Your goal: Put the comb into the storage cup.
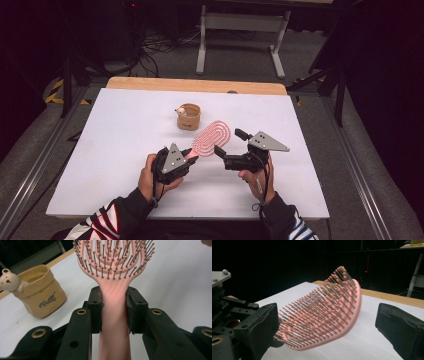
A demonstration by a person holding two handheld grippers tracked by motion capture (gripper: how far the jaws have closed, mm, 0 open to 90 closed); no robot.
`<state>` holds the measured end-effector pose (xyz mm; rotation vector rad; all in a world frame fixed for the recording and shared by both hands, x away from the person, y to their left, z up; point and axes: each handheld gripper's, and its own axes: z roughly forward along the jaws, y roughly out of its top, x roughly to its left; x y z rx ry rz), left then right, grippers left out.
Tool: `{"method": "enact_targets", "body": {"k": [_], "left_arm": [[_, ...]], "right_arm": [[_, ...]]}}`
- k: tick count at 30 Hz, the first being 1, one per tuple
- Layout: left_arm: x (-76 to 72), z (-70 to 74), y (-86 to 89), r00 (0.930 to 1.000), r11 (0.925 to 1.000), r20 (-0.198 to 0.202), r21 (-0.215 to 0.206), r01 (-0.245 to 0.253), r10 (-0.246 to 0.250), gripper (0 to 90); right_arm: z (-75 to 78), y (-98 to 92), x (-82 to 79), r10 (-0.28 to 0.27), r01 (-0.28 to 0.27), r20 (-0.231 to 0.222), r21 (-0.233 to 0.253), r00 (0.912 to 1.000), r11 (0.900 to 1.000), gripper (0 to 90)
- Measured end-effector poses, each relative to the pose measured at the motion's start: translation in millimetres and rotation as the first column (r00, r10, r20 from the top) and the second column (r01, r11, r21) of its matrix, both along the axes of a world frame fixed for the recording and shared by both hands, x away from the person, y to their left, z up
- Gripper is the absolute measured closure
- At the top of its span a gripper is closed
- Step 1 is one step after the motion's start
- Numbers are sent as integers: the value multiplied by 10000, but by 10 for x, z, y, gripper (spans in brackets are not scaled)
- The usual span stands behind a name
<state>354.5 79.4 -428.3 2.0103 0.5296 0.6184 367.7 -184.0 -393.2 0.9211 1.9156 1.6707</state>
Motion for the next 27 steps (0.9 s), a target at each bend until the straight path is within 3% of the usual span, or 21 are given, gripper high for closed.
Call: {"method": "enact_targets", "body": {"k": [7, 11, 18, 19, 20, 22, 27], "left_arm": [[-28, -24, -62, 9991, 9984, 416, -560, 54, -31, 697], [-40, -46, -113, 9983, 9983, 556, -556, 191, -160, 697], [-16, -84, -145, 9990, 9977, 435, -662, 152, -123, 697], [-7, -87, -145, 9990, 9978, 430, -651, 138, -110, 697], [-4, -89, -144, 9989, 9975, 467, -693, 109, -77, 698], [-8, -91, -160, 9986, 9980, 526, -624, 55, -22, 698], [22, -113, -173, 9983, 9984, 574, -561, -1, 33, 698]], "right_arm": [[4, 109, 51, 151, -147, -197, 209, 9997, 9997, 51], [4, 151, 88, 370, -354, -445, 371, 9983, 9987, 74], [-14, 184, 111, 413, -352, -677, 898, 9968, 9953, 254], [-13, 170, 113, 410, -323, -720, 1181, 9966, 9925, 315], [-3, 142, 126, 311, -150, -946, 1667, 9950, 9859, 440], [6, 126, 126, 239, -34, -967, 2064, 9950, 9785, 538], [40, 153, 86, 478, -317, -662, 2260, 9967, 9736, 609]]}}
